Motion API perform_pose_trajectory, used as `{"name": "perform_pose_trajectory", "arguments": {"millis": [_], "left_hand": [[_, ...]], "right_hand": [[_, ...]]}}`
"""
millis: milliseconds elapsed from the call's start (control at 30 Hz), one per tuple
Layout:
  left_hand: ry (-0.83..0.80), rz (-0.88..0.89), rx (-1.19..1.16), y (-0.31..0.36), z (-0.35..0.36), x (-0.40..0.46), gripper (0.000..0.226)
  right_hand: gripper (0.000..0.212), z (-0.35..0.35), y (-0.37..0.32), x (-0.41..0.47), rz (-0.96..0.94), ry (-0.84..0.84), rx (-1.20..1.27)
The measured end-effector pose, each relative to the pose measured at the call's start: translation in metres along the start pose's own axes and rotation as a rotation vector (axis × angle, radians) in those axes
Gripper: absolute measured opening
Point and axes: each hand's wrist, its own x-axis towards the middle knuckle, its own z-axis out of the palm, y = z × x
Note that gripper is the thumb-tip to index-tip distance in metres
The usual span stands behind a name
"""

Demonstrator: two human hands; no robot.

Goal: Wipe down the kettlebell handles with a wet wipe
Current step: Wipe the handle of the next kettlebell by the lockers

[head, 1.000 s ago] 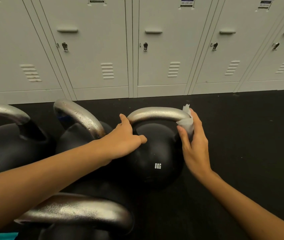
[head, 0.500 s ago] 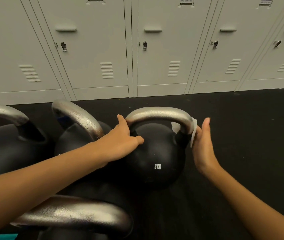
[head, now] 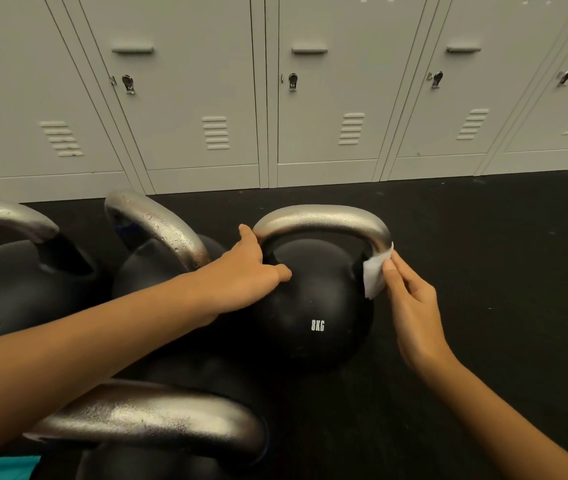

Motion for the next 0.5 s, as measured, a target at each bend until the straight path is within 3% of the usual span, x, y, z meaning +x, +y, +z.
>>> {"name": "perform_pose_trajectory", "arguments": {"millis": [133, 233, 500], "left_hand": [[-0.003, 0.003, -0.006, 0.000, 0.001, 0.000, 0.097], [-0.007, 0.014, 0.008, 0.000, 0.001, -0.001, 0.096], [-0.015, 0.021, 0.015, -0.001, 0.000, -0.003, 0.095]], "right_hand": [[0.053, -0.001, -0.003, 0.002, -0.146, -0.009, -0.084], [0.063, -0.002, 0.010, -0.001, -0.145, -0.009, -0.128], [0.051, 0.019, 0.013, -0.005, -0.148, 0.199, -0.138]]}}
